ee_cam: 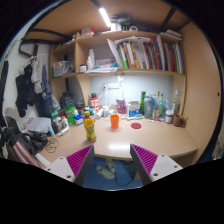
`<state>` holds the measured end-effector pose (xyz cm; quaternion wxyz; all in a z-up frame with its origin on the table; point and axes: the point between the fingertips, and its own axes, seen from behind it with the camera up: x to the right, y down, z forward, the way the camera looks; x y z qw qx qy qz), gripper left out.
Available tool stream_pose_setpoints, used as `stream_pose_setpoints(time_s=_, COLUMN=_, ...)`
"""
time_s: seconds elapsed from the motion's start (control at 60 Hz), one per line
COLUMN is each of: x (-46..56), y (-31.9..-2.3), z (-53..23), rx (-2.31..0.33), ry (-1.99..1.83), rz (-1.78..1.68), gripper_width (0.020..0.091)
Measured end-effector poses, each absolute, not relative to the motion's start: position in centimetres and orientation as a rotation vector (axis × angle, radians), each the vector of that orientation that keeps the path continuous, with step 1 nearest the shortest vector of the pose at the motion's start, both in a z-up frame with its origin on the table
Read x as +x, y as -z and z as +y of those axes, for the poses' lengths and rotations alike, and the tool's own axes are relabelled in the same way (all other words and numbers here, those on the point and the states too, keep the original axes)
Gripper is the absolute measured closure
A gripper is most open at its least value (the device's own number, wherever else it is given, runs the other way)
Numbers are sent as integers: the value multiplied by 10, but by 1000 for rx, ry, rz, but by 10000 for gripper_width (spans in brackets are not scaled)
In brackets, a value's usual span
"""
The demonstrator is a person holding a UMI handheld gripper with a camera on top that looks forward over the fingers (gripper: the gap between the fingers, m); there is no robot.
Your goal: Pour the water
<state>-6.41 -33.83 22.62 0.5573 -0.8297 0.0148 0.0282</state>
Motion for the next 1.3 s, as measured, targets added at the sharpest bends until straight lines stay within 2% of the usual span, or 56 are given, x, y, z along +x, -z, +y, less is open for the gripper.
stream_pose_setpoints(time_s=0.283, x=-69, y=-223, z=-330, rx=-1919, ry=6, rz=70, gripper_width=291)
stream_pose_setpoints(time_s=0.433, x=-57, y=-209, z=-302, rx=-1907, ry=18, rz=50, gripper_width=279)
stream_pose_setpoints(time_s=0.583, x=-75, y=-188, z=-254, rx=-1910, ry=-55, rz=29, gripper_width=282)
stream_pose_setpoints(time_s=0.833, x=-164, y=-107, z=-123, rx=-1943, ry=-225, rz=-104, gripper_width=284)
stream_pose_setpoints(time_s=0.95, x=-200, y=-79, z=-66, rx=-1933, ry=-270, rz=-200, gripper_width=282)
stream_pose_setpoints(time_s=1.083, x=-233, y=-62, z=-16, rx=-1899, ry=-280, rz=-311, gripper_width=292)
stream_pose_setpoints(time_s=1.2, x=-248, y=-62, z=18, rx=-1867, ry=-303, rz=-327, gripper_width=295)
stream_pose_setpoints(time_s=1.217, x=-250, y=-61, z=22, rx=-1868, ry=-306, rz=-328, gripper_width=302)
stream_pose_setpoints(time_s=1.283, x=-256, y=-44, z=30, rx=-1909, ry=-310, rz=-361, gripper_width=620)
stream_pose_setpoints(time_s=1.3, x=-255, y=-47, z=34, rx=-1889, ry=-301, rz=-355, gripper_width=632)
